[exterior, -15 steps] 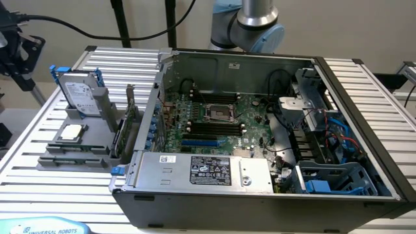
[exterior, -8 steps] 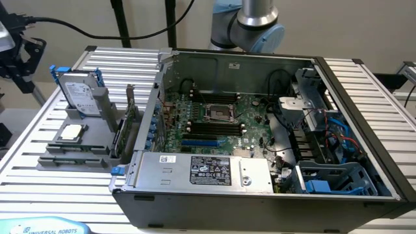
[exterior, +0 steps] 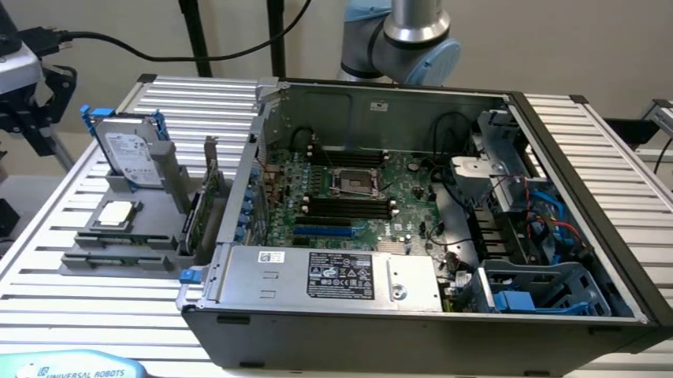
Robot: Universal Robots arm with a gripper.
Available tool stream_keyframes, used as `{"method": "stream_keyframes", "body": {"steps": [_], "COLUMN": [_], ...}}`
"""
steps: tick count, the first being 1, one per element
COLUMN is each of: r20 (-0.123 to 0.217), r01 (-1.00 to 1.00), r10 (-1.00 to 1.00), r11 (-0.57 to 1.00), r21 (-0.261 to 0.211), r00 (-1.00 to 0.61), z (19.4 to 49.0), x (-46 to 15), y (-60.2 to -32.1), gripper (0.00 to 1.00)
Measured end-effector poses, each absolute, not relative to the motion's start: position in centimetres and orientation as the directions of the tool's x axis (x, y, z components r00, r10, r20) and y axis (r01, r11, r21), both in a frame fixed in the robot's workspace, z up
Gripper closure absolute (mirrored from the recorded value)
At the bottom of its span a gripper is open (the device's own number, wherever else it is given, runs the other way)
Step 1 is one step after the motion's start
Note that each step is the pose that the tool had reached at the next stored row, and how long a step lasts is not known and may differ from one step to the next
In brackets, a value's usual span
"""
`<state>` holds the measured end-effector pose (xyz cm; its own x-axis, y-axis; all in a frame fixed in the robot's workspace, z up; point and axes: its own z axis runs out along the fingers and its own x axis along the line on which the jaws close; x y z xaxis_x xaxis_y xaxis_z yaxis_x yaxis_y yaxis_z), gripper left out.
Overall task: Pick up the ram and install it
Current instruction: 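Pick up the ram and move it above insertion slot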
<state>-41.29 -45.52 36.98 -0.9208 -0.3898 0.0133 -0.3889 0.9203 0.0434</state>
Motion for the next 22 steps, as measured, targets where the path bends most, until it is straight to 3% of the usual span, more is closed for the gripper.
{"method": "stream_keyframes", "body": {"steps": [22], "r20": [0.013], "r01": [-0.713], "r10": [-0.714], "r11": [0.7], "r21": [0.043], "r00": [-0.7], "z": [35.8], "x": [-41.1], "y": [-45.5], "gripper": [0.89]}}
